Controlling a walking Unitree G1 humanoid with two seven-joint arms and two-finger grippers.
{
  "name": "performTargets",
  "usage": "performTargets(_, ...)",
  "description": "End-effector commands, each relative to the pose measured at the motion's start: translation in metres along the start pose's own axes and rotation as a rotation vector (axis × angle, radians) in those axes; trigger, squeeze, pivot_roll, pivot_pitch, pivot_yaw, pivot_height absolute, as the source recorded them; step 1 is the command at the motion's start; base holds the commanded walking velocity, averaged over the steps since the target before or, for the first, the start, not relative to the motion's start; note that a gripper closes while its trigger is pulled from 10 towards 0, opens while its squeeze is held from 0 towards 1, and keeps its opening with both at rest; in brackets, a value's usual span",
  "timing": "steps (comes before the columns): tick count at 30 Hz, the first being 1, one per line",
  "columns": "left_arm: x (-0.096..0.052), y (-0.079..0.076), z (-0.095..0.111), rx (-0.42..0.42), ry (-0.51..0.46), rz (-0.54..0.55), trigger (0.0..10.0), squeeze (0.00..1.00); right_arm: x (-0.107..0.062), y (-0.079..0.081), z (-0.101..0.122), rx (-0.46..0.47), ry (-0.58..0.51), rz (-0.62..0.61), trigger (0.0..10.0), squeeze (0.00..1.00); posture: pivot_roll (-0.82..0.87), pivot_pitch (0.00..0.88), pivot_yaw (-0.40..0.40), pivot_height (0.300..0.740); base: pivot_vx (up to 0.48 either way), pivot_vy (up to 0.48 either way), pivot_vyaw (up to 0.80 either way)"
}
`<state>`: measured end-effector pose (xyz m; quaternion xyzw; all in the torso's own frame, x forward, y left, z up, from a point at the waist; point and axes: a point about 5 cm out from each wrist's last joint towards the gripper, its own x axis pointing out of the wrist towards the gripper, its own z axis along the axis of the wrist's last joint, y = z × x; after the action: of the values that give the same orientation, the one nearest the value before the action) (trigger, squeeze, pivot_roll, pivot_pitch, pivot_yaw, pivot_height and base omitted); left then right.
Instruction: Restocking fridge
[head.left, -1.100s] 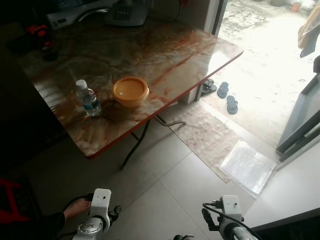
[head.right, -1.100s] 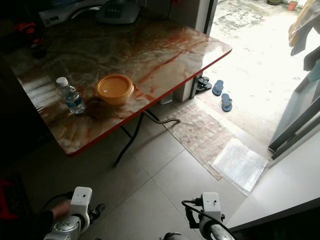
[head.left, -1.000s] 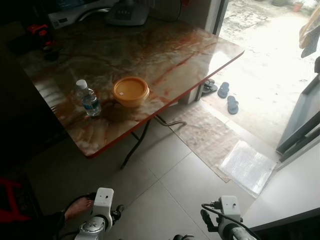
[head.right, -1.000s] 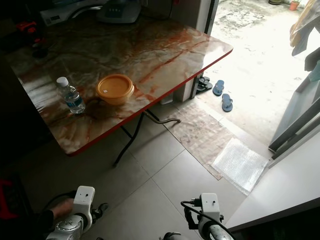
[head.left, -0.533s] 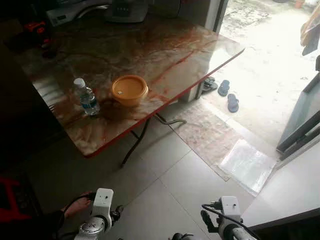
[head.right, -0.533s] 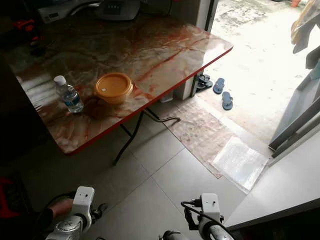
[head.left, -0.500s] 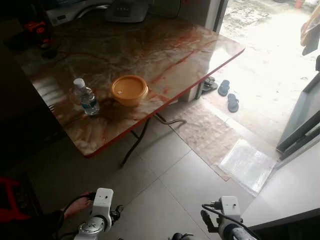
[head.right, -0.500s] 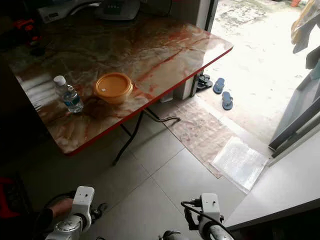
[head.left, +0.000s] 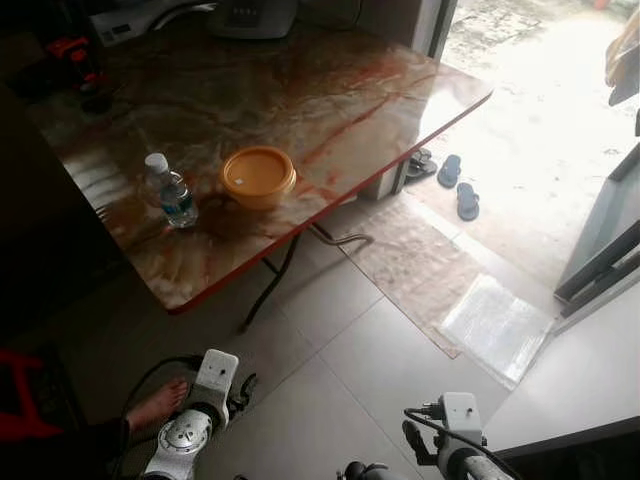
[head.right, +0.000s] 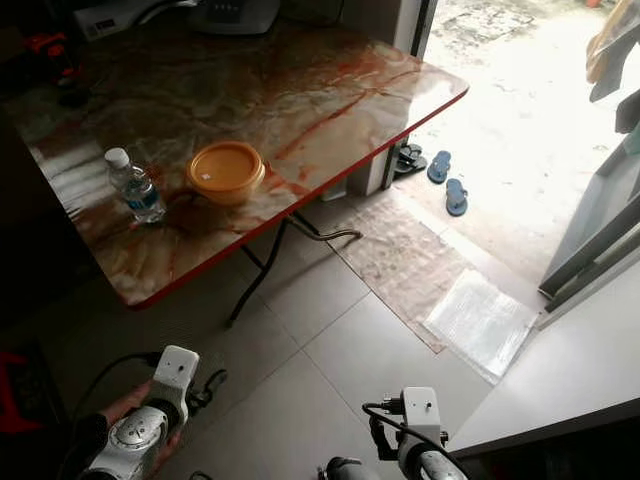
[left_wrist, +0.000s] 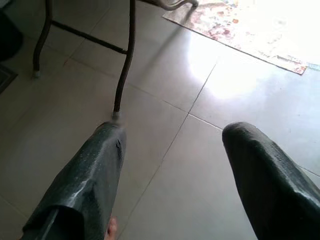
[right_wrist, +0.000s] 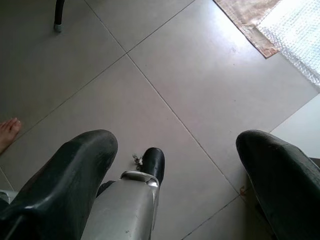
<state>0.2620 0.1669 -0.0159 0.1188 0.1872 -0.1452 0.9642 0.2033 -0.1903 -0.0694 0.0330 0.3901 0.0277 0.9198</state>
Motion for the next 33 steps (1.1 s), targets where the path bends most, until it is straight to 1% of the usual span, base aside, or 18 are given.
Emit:
performTargets(1, -0.001, -0.001, 0.002, 0.036, -0.031, -0.035, 10.0, 0.0, -0.002, -0.002, -0.005, -0.006, 0.021, 0.0, 10.0, 0.0, -0.12, 0.18, 0.005, 0.74, 0.0, 0.0, 0.0)
performTargets(2, 0.001, -0.002, 0.012, 0.047, -0.074, -0.054, 10.0, 0.0, -0.002, -0.002, -0.005, -0.008, 0.021, 0.0, 10.0, 0.0, -0.12, 0.179, 0.004, 0.74, 0.0, 0.0, 0.0)
performTargets(3, 0.001, -0.002, 0.012, 0.047, -0.074, -0.054, 10.0, 0.0, -0.002, -0.002, -0.005, -0.008, 0.021, 0.0, 10.0, 0.0, -0.12, 0.179, 0.004, 0.74, 0.0, 0.0, 0.0)
performTargets(5, 0.008, -0.003, 0.033, 0.147, -0.154, -0.113, 10.0, 0.0, -0.002, -0.002, -0.005, -0.012, 0.022, 0.001, 10.0, 0.0, -0.12, 0.175, 0.003, 0.74, 0.0, 0.0, 0.0)
performTargets(6, 0.008, -0.003, 0.033, 0.147, -0.154, -0.113, 10.0, 0.0, -0.002, -0.002, -0.005, -0.012, 0.022, 0.001, 10.0, 0.0, -0.12, 0.175, 0.003, 0.74, 0.0, 0.0, 0.0)
performTargets(7, 0.012, 0.0, 0.053, 0.13, -0.234, -0.098, 10.0, 0.0, -0.002, -0.003, -0.005, -0.014, 0.022, 0.001, 10.0, 0.0, -0.12, 0.173, 0.002, 0.74, 0.0, 0.0, 0.0)
performTargets(8, 0.014, 0.0, 0.063, 0.143, -0.274, -0.097, 10.0, 0.0, -0.002, -0.003, -0.005, -0.014, 0.022, 0.001, 10.0, 0.0, -0.12, 0.172, 0.003, 0.74, 0.0, 0.0, 0.0)
performTargets(9, 0.014, 0.0, 0.063, 0.143, -0.274, -0.097, 10.0, 0.0, -0.002, -0.003, -0.005, -0.014, 0.022, 0.001, 10.0, 0.0, -0.12, 0.172, 0.003, 0.74, 0.0, 0.0, 0.0)
performTargets(11, 0.016, -0.002, 0.094, 0.186, -0.397, -0.115, 10.0, 0.0, -0.002, -0.003, -0.005, -0.018, 0.024, 0.002, 10.0, 0.0, -0.11, 0.169, 0.001, 0.74, 0.0, 0.0, 0.0)
performTargets(12, 0.016, -0.002, 0.094, 0.186, -0.397, -0.115, 10.0, 0.0, -0.002, -0.003, -0.005, -0.018, 0.024, 0.002, 10.0, 0.0, -0.11, 0.169, 0.001, 0.74, 0.0, 0.0, 0.0)
performTargets(14, 0.015, -0.007, 0.114, 0.23, -0.476, -0.148, 10.0, 0.0, -0.002, -0.003, -0.005, -0.02, 0.026, 0.003, 10.0, 0.0, -0.11, 0.17, 0.002, 0.74, 0.0, 0.0, 0.0)
performTargets(18, 0.013, -0.01, 0.132, 0.243, -0.544, -0.161, 10.0, 0.0, -0.002, -0.003, -0.005, -0.019, 0.027, 0.004, 10.0, 0.0, -0.11, 0.17, 0.002, 0.74, 0.0, 0.0, 0.0)
performTargets(21, 0.006, -0.014, 0.151, 0.288, -0.613, -0.169, 10.0, 0.0, -0.002, -0.002, -0.005, -0.017, 0.027, 0.004, 10.0, 0.0, -0.12, 0.174, 0.004, 0.74, 0.0, 0.0, 0.0)
performTargets(22, 0.005, -0.012, 0.155, 0.291, -0.629, -0.154, 10.0, 0.0, -0.002, -0.002, -0.005, -0.017, 0.027, 0.004, 10.0, 0.0, -0.12, 0.175, 0.004, 0.74, 0.0, 0.0, 0.0)
performTargets(25, -0.003, 0.008, 0.181, 0.234, -0.71, 0.045, 10.0, 0.0, -0.002, -0.002, -0.006, -0.015, 0.028, 0.004, 10.0, 0.0, -0.11, 0.177, 0.005, 0.74, 0.0, 0.0, 0.0)
performTargets(27, -0.006, 0.011, 0.185, 0.2, -0.725, 0.07, 10.0, 0.0, -0.002, -0.002, -0.006, -0.016, 0.029, 0.004, 10.0, 0.0, -0.11, 0.178, 0.005, 0.74, 0.0, 0.0, 0.0)
performTargets(29, -0.019, 0.024, 0.203, 0.148, -0.789, 0.169, 10.0, 0.0, -0.002, -0.002, -0.006, -0.016, 0.03, 0.004, 10.0, 0.0, -0.11, 0.18, 0.002, 0.74, 0.0, 0.0, 0.0)
performTargets(33, -0.037, 0.028, 0.215, 0.204, -0.816, 0.192, 10.0, 0.0, -0.002, -0.002, -0.006, -0.015, 0.03, 0.004, 10.0, 0.0, -0.1, 0.179, -0.002, 0.74, 0.0, 0.0, 0.0)
